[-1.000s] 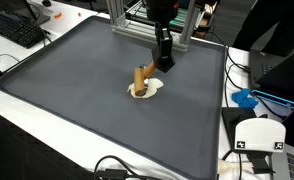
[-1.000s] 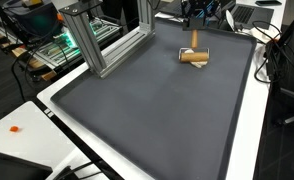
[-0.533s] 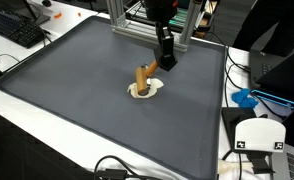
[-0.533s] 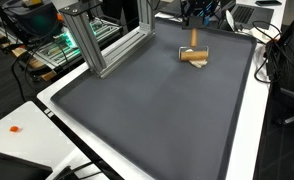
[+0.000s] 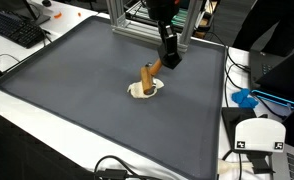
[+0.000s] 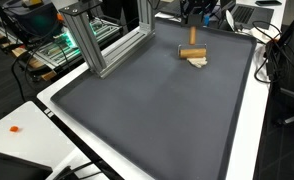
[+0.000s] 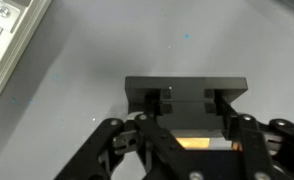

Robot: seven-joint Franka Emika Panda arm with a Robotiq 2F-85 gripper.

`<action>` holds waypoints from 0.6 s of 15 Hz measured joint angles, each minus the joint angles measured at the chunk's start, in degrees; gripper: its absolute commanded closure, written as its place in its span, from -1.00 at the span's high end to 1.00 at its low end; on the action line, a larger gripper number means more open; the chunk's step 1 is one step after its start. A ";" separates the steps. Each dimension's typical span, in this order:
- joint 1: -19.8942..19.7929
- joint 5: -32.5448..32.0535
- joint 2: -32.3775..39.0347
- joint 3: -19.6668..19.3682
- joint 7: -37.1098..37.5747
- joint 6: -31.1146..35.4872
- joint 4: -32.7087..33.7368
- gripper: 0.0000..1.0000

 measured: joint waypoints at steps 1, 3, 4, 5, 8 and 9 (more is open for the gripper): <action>-0.05 0.14 0.00 0.00 -0.42 -0.32 0.11 -0.30; -0.21 0.44 0.00 0.00 -1.06 -1.52 0.44 -0.30; -0.33 0.59 0.00 0.00 -1.47 -2.27 0.59 -0.30; -0.47 0.75 0.00 0.00 -1.86 -2.87 0.71 -0.30; -0.93 1.08 0.01 0.00 -3.32 -4.78 1.18 -0.30; -1.07 1.25 0.00 0.00 -4.02 -4.98 1.34 -0.30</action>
